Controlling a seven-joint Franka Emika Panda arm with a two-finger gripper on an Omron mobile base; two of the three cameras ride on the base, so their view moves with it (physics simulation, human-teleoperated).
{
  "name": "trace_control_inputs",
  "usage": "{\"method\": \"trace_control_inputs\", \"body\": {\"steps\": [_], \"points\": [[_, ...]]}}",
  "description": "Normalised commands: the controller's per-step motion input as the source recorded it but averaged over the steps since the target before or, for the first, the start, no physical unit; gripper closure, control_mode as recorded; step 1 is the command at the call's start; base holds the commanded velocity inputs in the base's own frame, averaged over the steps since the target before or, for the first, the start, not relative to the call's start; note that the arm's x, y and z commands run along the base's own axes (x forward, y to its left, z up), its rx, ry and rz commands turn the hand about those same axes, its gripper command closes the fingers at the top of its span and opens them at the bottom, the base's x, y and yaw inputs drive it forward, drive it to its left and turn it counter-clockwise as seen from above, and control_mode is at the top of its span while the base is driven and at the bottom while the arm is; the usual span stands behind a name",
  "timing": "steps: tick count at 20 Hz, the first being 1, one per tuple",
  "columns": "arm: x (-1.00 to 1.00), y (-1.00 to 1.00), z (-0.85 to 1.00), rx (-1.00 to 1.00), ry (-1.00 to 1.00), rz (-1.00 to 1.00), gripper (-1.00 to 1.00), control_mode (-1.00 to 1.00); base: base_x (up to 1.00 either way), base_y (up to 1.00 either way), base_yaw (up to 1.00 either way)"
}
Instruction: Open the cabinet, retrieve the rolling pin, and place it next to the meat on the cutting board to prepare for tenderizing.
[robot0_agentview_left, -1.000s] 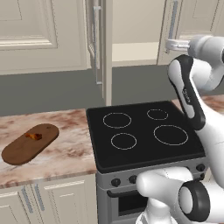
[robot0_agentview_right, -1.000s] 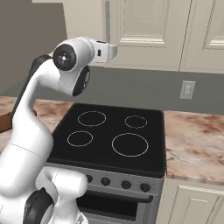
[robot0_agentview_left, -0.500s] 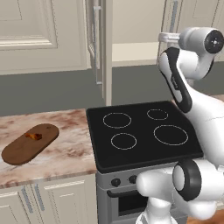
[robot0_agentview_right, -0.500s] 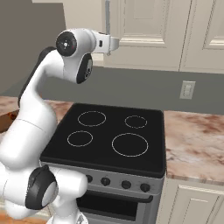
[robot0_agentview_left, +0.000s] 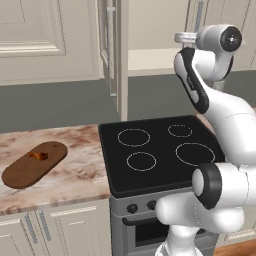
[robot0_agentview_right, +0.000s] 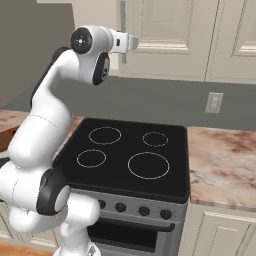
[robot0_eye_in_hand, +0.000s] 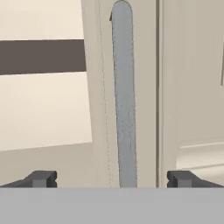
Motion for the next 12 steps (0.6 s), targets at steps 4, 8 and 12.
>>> {"method": "trace_control_inputs", "body": {"steps": [4,8,12], "points": [[0.47,0.00,0.00,0.00,0.02,0.00,-1.00,-1.00,0.00,0.00,0.00],[0.44,0.00,0.00,0.00,0.01,0.00,-1.00,-1.00,0.00,0.00,0.00],[0.43,0.00,0.00,0.00,0.00,0.00,1.00,-1.00,0.00,0.00,0.00]]}}
